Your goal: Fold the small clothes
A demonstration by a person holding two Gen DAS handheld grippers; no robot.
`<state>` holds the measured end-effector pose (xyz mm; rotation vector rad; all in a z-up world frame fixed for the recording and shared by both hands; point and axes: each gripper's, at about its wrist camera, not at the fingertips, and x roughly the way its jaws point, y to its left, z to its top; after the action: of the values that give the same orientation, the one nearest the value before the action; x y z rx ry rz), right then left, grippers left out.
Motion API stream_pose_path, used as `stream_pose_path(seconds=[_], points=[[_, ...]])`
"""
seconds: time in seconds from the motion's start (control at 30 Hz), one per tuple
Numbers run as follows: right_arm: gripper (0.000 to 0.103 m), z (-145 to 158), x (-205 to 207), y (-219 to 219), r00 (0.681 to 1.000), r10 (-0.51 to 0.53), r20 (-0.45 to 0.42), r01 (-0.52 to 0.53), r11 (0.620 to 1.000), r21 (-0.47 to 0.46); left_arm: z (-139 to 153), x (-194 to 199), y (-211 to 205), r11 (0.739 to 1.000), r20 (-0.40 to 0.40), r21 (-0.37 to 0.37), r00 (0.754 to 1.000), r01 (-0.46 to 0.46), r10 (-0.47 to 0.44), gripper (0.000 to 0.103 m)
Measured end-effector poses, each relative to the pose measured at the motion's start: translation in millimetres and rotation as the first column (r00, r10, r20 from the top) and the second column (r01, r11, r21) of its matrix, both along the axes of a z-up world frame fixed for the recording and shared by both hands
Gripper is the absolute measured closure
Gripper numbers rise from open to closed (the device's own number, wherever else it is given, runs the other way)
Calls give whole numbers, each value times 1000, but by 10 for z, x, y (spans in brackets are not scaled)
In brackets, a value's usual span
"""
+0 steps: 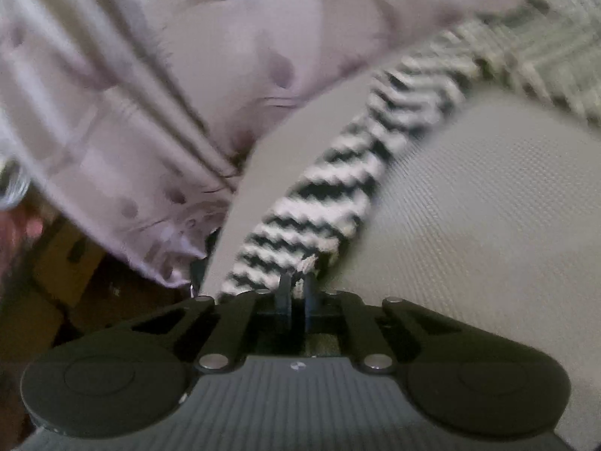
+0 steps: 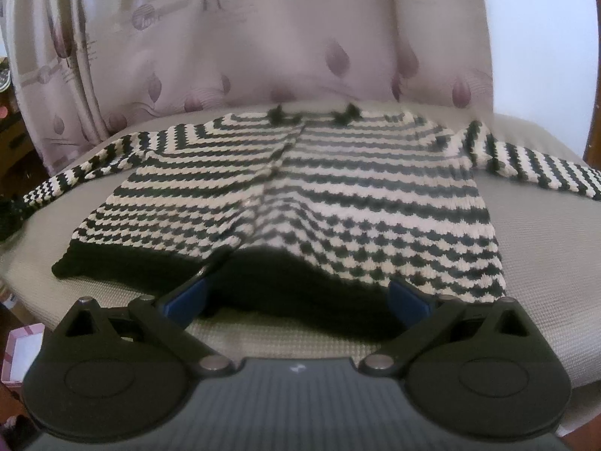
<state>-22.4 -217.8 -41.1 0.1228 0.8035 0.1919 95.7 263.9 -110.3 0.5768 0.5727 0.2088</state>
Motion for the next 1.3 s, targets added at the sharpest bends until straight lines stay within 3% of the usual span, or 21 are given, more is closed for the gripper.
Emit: stream_pose_path(seconds=[0.07, 0.13, 0.2, 0.23, 0.27, 0.37, 0.4, 0.47, 0.5, 0.53, 0.57, 0.7, 0.77, 0.87, 0.93, 1.07, 1.1, 1.17, 1.23, 1.3], points=[[0, 1, -2, -1, 1000, -4, -3, 4, 1000, 2, 309, 39, 53, 991, 39, -128, 999, -31, 37, 94], [0, 5, 8, -11, 1000, -11, -8, 11, 1000, 2, 728, 83, 162, 945, 78, -316, 990, -86, 117, 94], [0, 11, 24, -12, 1000, -14, -10, 14, 1000, 2, 1168, 139, 374, 832, 90, -538, 971, -139, 220, 94], [0, 14, 30, -9, 1000, -16, -9, 16, 1000, 3, 1344, 164, 494, 765, 90, -622, 956, -165, 279, 94], [0, 17, 34, -2, 1000, -15, -7, 15, 1000, 5, 1499, 206, 649, 682, 68, -703, 935, -202, 347, 94], [0, 9, 37, 25, 1000, -4, -4, 4, 1000, 1, 1623, 344, 1047, 486, -38, -816, 868, -313, 495, 94], [0, 4, 32, 36, 1000, 0, -4, 0, 1000, 0, 1595, 413, 1167, 451, -74, -819, 845, -354, 529, 94], [0, -6, 23, 36, 1000, 5, -4, -5, 1000, 8, 1445, 562, 1365, 421, -139, -795, 807, -437, 574, 94], [0, -10, 21, 32, 1000, 6, -6, -6, 1000, 12, 1340, 639, 1456, 417, -174, -778, 799, -470, 575, 94], [0, -15, 22, 25, 1000, 5, -8, -5, 1000, 15, 1222, 697, 1528, 425, -200, -750, 787, -506, 584, 94], [0, -14, 23, 12, 1000, 3, -9, -3, 1000, 17, 1101, 709, 1592, 426, -217, -715, 754, -555, 620, 94], [0, 18, 0, -70, 1000, -17, 1, 17, 999, 28, 785, 550, 1803, 402, -228, -643, 665, -652, 711, 92], [0, 23, -7, -123, 1000, -27, 5, 27, 999, 31, 761, 439, 1812, 414, -216, -636, 665, -652, 715, 88], [0, 5, -13, -188, 998, -60, 4, 60, 998, 37, 828, 308, 1564, 491, -160, -616, 708, -616, 688, 61], [0, 0, -25, -251, 995, -101, 9, 100, 994, 52, 884, 255, 1278, 558, -115, -612, 761, -561, 639, 38], [0, 69, -77, -515, 977, -209, 39, 204, 973, 107, 966, 235, 426, 742, 10, -542, 880, -394, 474, 16], [0, 92, -97, -616, 970, -240, 49, 232, 965, 122, 965, 245, 209, 776, 30, -530, 907, -341, 419, 10], [0, 100, -122, -838, 955, -291, 55, 280, 947, 157, 940, 234, -210, 821, 72, -530, 953, -213, 294, 8], [0, 77, -144, -1110, 934, -355, 46, 339, 918, 205, 863, 273, -599, 854, 92, -509, 979, -110, 181, 3], [0, 28, -160, -1439, 906, -422, 34, 399, 877, 267, 752, 361, -923, 856, 97, -515, 988, -53, 120, 3]])
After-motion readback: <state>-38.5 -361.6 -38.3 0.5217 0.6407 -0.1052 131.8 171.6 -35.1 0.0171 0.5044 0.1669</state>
